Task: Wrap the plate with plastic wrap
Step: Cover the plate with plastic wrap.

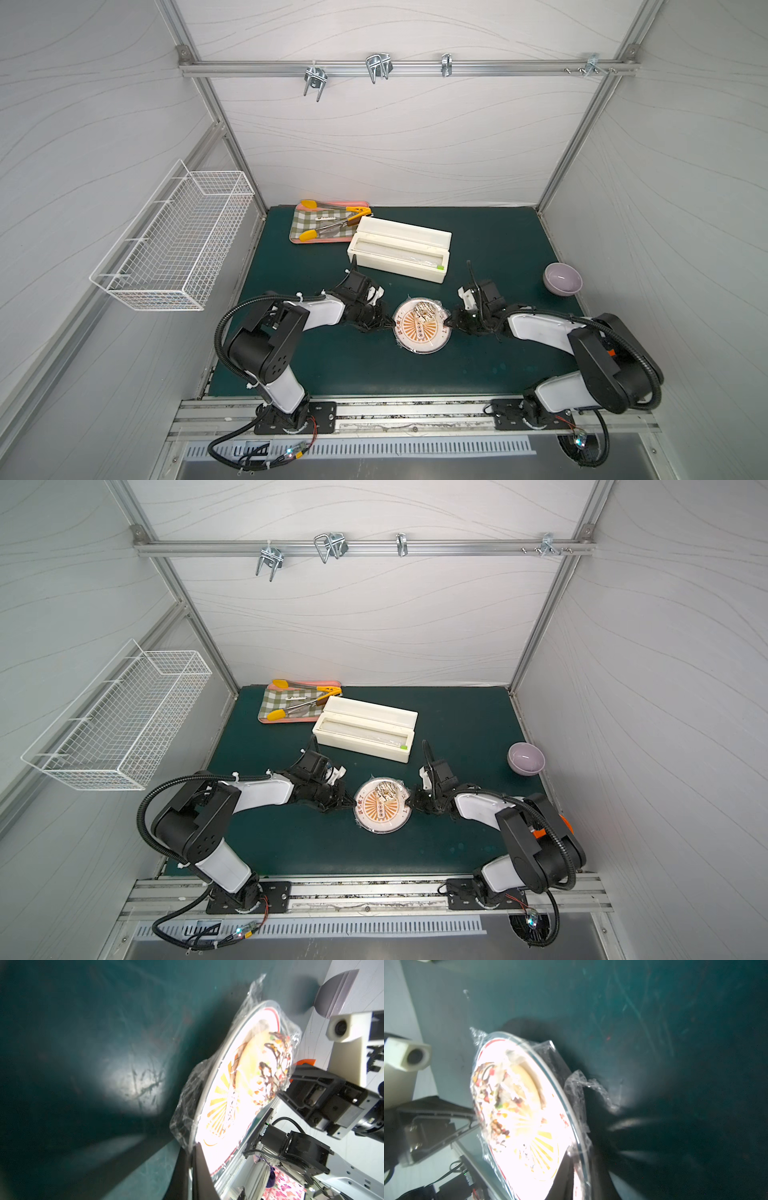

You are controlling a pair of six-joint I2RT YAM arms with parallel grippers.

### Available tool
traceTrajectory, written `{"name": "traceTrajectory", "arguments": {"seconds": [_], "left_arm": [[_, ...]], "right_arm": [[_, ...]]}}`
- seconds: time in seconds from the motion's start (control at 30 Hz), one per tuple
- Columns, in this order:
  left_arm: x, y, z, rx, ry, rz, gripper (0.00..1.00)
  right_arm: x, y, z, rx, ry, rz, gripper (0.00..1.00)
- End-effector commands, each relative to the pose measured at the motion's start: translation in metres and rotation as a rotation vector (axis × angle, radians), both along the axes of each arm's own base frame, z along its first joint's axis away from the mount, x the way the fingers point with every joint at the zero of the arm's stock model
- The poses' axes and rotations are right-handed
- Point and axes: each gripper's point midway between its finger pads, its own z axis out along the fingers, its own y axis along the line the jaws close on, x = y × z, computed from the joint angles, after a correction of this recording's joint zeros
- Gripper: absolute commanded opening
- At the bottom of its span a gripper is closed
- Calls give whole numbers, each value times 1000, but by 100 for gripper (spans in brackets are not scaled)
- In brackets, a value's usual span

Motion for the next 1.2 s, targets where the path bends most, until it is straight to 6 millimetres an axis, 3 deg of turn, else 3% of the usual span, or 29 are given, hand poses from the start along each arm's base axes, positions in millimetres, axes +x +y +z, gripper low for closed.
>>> {"name": "traceTrajectory", "arguments": {"seconds": [0.0,0.17,0.37,0.53,0.63,0.77,1.0,1.17], "left_arm": [[18,3,5,21,-32,6,2],[35,8,1,57,-12,14,5],[32,35,8,88,20,81,32],[21,48,24,111,15,102,39],[5,39,36,70,21,83,44],[-24,23,41,9,39,55,50],[-30,10,27,-29,36,62,49],[-27,2,18,-37,40,61,45]], "right_arm": [[-23,7,-5,38,72,-12,13],[-33,15,-16,47,115,-38,12],[-33,-3,-3,35,101,-31,46],[-29,-25,23,44,55,-29,54],[-17,-30,32,-17,-12,6,49],[0,-18,29,-4,1,38,40],[31,-2,23,13,-3,29,31],[31,-4,7,-12,39,17,16]]}}
